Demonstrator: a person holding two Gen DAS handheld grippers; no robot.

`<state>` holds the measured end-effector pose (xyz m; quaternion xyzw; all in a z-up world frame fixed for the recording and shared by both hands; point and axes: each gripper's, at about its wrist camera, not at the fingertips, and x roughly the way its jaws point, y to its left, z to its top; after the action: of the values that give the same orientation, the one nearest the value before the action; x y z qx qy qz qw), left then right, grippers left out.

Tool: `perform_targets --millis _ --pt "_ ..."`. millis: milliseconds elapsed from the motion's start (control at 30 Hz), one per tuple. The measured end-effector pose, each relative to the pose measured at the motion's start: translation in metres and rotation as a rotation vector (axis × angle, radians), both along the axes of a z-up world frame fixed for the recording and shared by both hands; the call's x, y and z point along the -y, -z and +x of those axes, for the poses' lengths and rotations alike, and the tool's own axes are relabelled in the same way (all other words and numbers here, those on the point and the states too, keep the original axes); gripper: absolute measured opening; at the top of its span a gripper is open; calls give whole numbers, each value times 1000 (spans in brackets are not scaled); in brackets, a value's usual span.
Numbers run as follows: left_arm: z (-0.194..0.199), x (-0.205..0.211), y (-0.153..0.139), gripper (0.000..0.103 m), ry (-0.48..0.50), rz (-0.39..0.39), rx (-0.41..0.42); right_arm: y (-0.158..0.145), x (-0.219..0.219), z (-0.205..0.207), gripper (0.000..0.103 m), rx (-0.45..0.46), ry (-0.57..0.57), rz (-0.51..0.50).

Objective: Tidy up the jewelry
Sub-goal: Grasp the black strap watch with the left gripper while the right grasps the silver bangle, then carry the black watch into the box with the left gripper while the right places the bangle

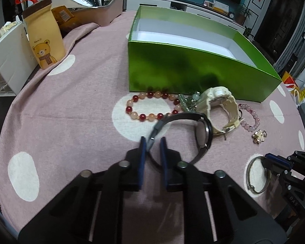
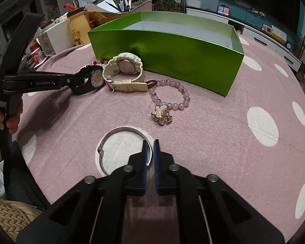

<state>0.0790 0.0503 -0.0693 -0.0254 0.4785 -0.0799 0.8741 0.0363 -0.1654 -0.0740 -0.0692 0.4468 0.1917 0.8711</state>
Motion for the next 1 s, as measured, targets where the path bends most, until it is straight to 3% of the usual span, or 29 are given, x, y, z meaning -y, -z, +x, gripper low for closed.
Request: perform_targets --millis 300,633,1000 --pt "-11 -5 -8 8 -14 -32 28 -7 -1 -5 4 29 -6 3" --pt "-25 -16 -60 8 -17 -77 143 -44 15 -2 4 126 31 48" --pt "7 11 -91 8 33 -65 206 -85 36 34 4 256 99 55"
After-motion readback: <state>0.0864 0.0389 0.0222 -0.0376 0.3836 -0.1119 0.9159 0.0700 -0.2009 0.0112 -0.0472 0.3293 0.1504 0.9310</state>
